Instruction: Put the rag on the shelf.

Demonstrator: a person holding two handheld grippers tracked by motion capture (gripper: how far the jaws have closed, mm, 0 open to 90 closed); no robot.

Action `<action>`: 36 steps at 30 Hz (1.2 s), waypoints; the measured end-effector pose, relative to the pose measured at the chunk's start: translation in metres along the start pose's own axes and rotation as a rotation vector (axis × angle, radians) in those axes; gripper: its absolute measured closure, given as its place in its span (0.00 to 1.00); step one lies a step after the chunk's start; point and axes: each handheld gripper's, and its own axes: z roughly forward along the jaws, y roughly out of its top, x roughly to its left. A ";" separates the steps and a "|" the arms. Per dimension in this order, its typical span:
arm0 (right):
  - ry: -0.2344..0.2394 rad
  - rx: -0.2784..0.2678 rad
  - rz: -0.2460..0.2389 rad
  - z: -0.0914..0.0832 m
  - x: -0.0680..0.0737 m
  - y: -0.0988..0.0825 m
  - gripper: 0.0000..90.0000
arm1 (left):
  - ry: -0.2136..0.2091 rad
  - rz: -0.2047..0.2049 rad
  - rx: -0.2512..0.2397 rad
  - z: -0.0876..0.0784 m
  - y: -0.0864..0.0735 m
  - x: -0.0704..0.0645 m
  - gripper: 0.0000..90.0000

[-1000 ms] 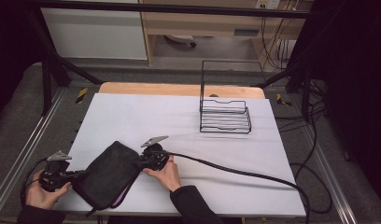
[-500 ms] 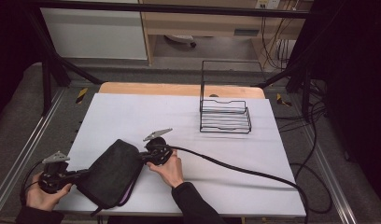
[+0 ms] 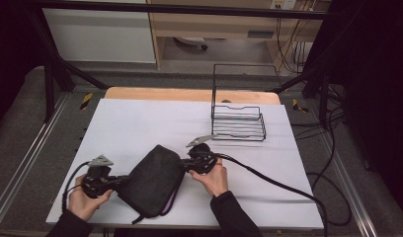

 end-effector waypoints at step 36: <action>-0.244 -0.175 -0.020 -0.065 -0.049 -0.069 0.37 | -0.071 0.169 0.103 0.052 0.016 -0.083 0.73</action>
